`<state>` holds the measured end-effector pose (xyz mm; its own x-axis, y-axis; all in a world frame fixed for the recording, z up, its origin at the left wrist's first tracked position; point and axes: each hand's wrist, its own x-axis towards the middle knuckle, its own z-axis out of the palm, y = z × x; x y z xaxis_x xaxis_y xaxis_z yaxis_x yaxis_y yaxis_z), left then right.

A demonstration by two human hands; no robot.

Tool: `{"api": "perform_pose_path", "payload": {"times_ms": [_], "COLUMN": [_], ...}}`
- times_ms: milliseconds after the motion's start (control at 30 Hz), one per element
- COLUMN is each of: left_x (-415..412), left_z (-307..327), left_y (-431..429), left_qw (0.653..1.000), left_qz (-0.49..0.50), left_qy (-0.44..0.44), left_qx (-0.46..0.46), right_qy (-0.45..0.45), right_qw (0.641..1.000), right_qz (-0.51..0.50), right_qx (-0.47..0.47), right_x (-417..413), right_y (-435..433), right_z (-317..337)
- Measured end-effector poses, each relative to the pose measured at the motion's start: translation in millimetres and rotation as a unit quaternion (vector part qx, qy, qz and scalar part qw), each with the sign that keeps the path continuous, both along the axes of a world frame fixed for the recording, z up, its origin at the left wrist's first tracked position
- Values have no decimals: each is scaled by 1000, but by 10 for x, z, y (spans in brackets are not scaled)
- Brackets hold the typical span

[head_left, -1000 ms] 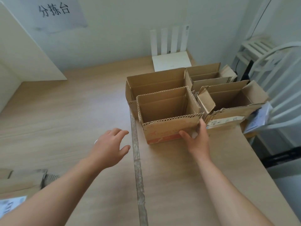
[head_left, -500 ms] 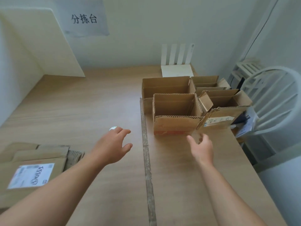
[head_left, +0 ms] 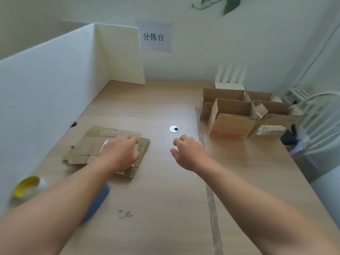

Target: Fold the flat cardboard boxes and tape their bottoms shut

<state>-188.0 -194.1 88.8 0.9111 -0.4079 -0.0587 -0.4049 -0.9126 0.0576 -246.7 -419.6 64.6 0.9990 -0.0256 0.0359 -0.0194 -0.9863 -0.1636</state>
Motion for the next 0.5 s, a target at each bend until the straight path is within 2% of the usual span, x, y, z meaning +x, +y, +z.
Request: {"api": "perform_pose_path", "payload": {"times_ms": [200, 333, 500], "left_x": [-331, -390, -172], "left_z": [46, -17, -168], "left_y": [981, 1385, 1736], "left_qw": [997, 997, 994], "left_qz": [66, 71, 100], "left_qy": [19, -13, 23], "left_qx": [15, 6, 24], "right_qy": [-4, 20, 60], "right_qw": [995, 992, 988], "right_qz": [80, 109, 133], "right_qx": [-66, -60, -59], "right_x": [-83, 10, 335], "right_y": [951, 1369, 1647], "right_z": [100, 29, -197]}}
